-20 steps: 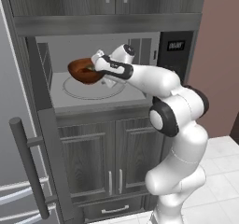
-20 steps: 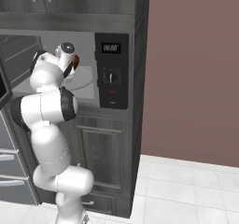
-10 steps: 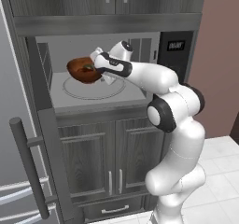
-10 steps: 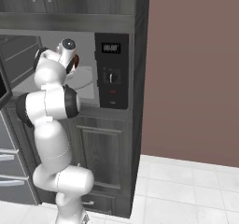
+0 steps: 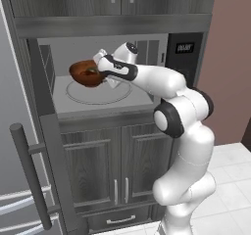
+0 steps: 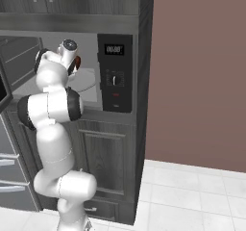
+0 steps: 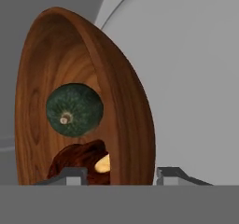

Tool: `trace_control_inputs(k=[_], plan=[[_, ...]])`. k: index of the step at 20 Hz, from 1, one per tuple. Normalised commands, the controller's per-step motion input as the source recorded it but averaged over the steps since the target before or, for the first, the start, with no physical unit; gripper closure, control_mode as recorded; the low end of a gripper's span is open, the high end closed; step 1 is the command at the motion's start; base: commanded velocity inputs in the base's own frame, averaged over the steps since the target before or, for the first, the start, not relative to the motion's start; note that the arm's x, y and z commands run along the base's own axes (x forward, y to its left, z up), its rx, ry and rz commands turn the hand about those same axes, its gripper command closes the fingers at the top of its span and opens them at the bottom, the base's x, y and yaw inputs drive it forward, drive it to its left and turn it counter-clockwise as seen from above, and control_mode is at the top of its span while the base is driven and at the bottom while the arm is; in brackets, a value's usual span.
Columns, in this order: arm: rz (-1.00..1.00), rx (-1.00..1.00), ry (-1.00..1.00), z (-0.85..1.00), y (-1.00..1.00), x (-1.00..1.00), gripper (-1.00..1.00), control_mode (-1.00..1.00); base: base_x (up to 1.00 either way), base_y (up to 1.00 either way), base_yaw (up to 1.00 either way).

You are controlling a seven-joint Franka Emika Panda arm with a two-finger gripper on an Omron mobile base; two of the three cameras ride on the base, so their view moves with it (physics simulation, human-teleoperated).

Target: The microwave is finished heating the steak and squash. Take the bowl containing the food and place it on the dining counter.

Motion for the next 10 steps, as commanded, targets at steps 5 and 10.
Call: trace_control_inputs(k=[5, 10], plan=[[0.00, 0.00, 0.00, -0.04, 0.06, 0.09, 1.00, -1.00, 0.00, 0.00, 0.00], [0.00, 0.00, 0.00, 0.00, 0.00, -0.05, 1.00, -1.00, 0.00, 0.00, 0.00]])
